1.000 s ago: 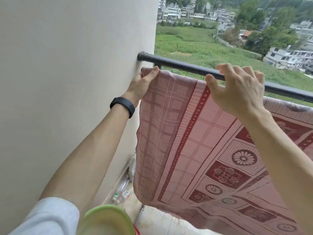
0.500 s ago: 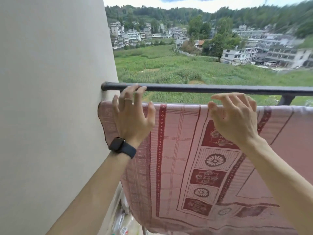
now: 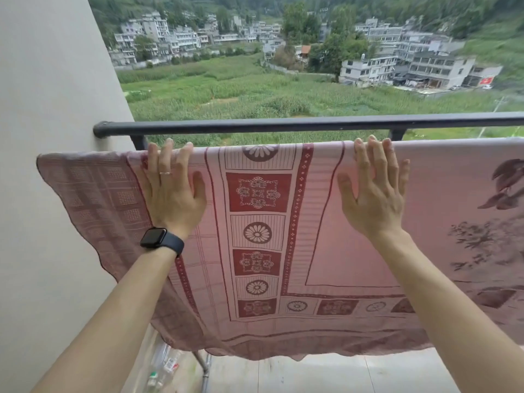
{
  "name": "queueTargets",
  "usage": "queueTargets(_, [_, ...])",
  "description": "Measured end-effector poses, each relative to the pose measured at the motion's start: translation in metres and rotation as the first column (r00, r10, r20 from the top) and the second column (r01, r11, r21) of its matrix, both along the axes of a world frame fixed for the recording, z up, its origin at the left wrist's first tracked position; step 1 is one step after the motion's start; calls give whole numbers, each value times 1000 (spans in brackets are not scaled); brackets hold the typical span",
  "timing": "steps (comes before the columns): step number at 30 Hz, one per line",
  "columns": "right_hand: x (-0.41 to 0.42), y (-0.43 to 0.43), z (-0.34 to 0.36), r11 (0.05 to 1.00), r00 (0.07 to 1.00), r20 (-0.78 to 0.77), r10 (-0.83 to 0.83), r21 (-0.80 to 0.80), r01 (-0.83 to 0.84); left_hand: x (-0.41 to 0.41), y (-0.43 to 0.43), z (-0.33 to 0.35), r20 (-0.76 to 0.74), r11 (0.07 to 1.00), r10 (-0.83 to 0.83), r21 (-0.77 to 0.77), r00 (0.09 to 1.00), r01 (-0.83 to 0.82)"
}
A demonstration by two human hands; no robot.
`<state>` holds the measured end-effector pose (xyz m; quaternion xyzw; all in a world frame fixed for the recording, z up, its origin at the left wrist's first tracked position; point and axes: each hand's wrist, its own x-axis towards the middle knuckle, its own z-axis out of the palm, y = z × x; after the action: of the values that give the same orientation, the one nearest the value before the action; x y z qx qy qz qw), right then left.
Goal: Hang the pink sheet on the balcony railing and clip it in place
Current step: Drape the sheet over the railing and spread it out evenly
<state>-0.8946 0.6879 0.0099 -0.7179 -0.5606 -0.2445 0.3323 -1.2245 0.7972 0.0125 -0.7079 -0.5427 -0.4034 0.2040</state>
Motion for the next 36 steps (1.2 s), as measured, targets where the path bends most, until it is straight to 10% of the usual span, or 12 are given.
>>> queueTargets(12, [162,-21,43,986,996,-54,-77,-155,68,179,-35,22,-202,985,-160,-91,966,145])
queueTargets(36, [230,-45,8,999,999,14,-36,37,35,250,-31,1,-19,990,-62,129,998,64])
